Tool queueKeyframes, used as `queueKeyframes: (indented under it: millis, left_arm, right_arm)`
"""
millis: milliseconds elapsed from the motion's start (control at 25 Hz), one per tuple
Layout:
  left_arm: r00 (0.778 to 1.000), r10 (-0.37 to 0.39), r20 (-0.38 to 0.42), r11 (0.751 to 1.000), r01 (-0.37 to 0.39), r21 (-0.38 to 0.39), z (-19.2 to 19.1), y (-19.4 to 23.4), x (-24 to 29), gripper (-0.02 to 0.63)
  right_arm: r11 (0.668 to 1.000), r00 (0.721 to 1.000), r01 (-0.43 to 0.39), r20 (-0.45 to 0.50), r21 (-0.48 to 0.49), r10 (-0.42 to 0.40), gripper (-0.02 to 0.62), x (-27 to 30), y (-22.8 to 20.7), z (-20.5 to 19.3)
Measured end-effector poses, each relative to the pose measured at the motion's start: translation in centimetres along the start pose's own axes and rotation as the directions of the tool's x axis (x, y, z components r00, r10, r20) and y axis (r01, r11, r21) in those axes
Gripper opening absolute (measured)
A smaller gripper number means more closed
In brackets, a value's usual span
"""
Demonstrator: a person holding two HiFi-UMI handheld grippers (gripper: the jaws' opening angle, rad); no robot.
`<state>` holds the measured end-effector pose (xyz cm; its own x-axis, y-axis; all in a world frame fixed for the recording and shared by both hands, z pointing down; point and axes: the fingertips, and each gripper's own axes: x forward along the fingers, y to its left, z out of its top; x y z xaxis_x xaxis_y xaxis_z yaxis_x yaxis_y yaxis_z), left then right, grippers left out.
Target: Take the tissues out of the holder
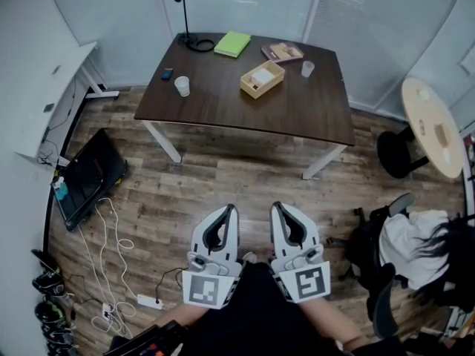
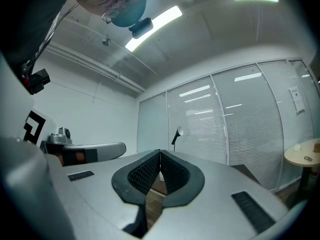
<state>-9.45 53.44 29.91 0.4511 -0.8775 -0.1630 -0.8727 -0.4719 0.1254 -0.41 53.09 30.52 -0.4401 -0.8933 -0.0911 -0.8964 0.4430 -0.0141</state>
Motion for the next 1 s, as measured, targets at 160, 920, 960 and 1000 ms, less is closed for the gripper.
queueKeyframes:
  millis: [160,920,960,1000]
  left_arm:
    - [1.000,0.003,-0.014,1.000,-0.003,0.002,-0.7,-0.4,-0.1,-0.002]
    - [0.999,0.021,-0.047,1.000,-0.020,0.018,-2.1,-0.9,2.2,-0.002]
    - [0.999,0.017,-0.050,1.000,-0.016,0.017,-2.2,-1.0,2.7,-0.002]
    - [0.999,0.012,-0.052,1.000,-0.011,0.016,-2.4,-1.0,3.3,-0.002]
  right_arm:
    - [0.999,1.000,0.008,0.021,-0.051,-0.007,0.011,-0.8,-0.3,0.4]
    - [0.999,0.999,0.031,-0.027,0.032,-0.030,0.011,-2.0,-4.9,-2.6]
    - [0.999,0.999,0.036,-0.033,0.030,-0.035,0.011,-1.9,-5.3,-2.7]
    - [0.999,0.998,0.042,-0.039,0.028,-0.041,0.011,-1.8,-5.8,-2.8]
